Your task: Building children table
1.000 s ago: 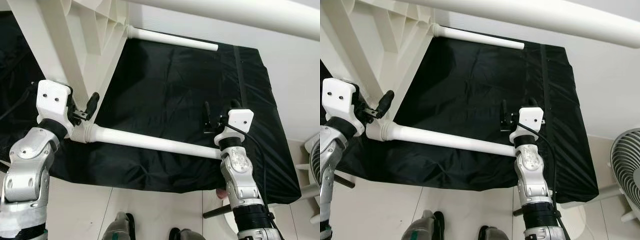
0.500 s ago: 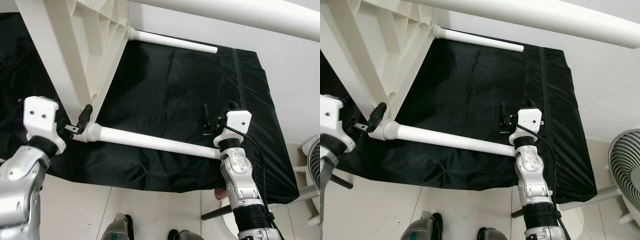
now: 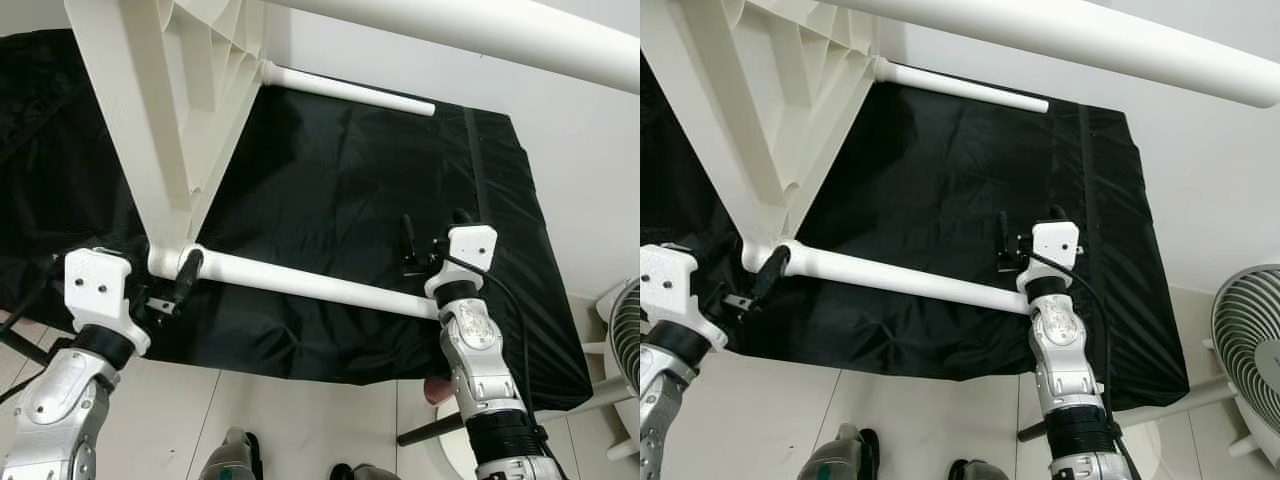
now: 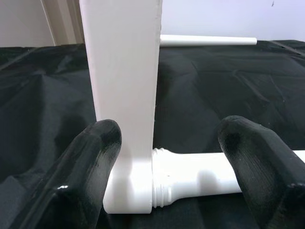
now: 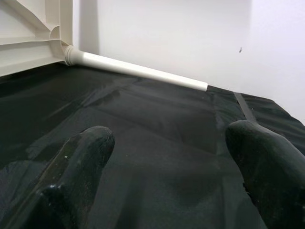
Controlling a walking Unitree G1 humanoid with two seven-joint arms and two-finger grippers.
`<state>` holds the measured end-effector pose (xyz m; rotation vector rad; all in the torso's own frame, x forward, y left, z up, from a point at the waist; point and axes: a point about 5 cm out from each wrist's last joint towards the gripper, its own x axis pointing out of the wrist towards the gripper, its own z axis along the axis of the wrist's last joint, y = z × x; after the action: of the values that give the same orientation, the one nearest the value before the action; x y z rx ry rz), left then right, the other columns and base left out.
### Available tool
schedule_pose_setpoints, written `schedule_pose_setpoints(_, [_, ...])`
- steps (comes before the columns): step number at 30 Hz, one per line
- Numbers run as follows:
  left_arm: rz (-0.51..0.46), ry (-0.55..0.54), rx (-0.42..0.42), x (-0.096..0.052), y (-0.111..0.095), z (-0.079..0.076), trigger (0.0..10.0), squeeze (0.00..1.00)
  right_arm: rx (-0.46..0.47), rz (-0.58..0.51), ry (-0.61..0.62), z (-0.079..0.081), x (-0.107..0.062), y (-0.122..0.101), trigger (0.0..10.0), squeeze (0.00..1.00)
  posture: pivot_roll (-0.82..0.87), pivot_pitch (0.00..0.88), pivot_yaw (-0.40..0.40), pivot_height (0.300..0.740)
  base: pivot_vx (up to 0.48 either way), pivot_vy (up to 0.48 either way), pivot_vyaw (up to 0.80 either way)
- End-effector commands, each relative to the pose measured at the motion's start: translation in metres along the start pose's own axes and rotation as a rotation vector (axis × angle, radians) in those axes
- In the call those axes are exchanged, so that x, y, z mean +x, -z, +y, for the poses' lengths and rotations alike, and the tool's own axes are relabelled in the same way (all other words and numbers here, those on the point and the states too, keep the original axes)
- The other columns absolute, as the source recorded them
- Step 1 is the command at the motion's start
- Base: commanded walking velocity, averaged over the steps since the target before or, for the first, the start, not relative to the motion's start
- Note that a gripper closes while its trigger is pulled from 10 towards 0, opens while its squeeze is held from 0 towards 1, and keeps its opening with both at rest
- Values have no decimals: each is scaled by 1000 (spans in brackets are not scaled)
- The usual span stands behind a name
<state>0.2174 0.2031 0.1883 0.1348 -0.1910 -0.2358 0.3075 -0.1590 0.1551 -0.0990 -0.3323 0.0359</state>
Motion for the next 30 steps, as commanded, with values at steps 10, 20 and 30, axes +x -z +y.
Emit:
schedule_pose_setpoints(10, [12, -19, 219, -1, -7, 25, 6314, 0, -9, 17, 24, -6, -9, 4, 10000, 0, 216, 136, -64, 740, 0, 0, 0])
schedule_pose_setpoints(20, [8, 120, 643, 5, -18, 27, 10000, 0, -12, 13, 25, -8, -8, 4, 10000, 0, 211, 138, -64, 740, 0, 0, 0])
schedule_pose_setpoints(30, [-26, 136, 723, 8, -23, 24, 10000, 0, -10, 12, 30, -7, -9, 3, 10000, 0, 209, 137, -60, 740, 0, 0, 0])
